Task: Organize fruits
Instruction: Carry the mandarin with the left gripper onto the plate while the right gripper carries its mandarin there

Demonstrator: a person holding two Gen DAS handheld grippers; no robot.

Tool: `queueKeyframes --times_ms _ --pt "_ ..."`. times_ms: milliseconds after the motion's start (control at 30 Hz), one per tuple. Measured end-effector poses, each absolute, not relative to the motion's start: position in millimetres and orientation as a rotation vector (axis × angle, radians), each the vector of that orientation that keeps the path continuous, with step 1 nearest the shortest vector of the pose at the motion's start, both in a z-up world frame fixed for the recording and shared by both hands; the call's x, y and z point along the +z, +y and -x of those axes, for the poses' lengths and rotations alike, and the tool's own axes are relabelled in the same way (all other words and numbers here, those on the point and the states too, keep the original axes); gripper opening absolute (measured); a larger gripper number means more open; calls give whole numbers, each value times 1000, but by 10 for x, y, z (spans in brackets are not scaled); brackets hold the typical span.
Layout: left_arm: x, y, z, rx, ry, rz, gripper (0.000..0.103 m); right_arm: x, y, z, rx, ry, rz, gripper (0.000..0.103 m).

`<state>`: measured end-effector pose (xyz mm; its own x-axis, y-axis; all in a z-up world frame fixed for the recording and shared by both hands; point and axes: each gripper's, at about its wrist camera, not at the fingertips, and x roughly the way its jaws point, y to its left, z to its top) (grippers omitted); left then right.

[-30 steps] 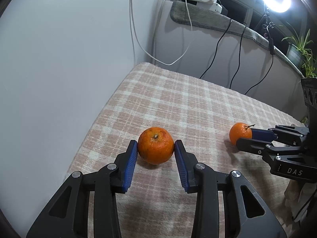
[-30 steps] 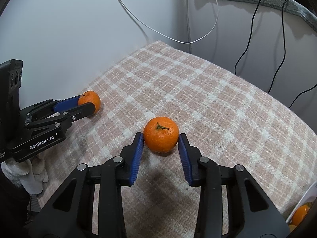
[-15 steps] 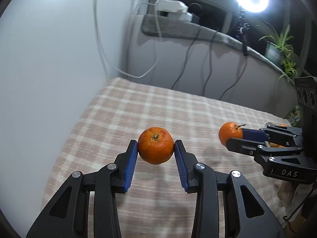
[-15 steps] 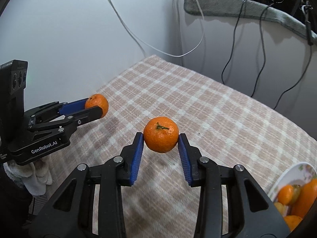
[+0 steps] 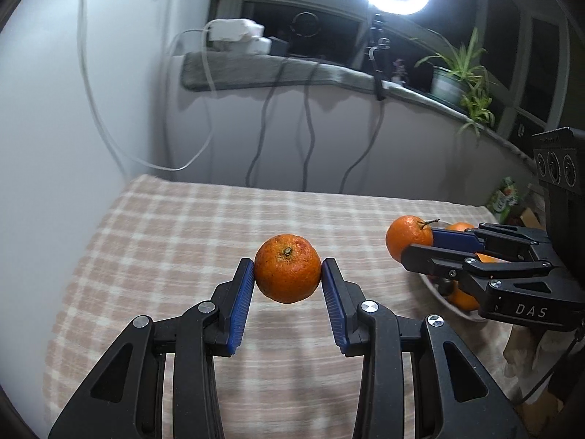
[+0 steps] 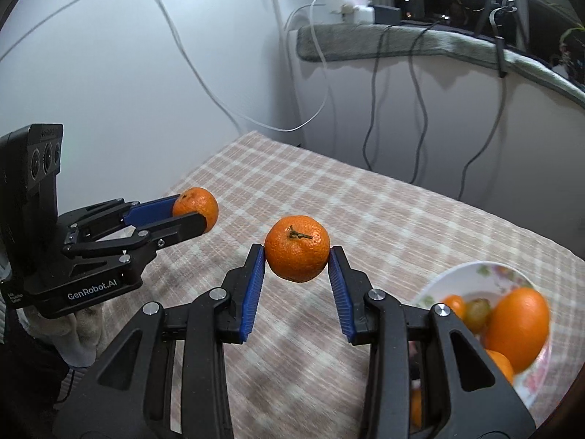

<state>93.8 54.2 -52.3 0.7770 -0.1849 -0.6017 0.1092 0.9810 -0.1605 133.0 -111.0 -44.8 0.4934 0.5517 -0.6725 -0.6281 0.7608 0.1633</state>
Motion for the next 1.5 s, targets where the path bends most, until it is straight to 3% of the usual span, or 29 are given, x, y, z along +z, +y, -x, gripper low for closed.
queueKeyframes --times_ms 833,1500 --pt "-499 -546 -1238 -395 688 61 36 -323 -2755 -1154 429 750 -20 37" --pt "-607 -1077 -1640 -463 749 15 36 -646 -3067 -1146 397 829 -78 37"
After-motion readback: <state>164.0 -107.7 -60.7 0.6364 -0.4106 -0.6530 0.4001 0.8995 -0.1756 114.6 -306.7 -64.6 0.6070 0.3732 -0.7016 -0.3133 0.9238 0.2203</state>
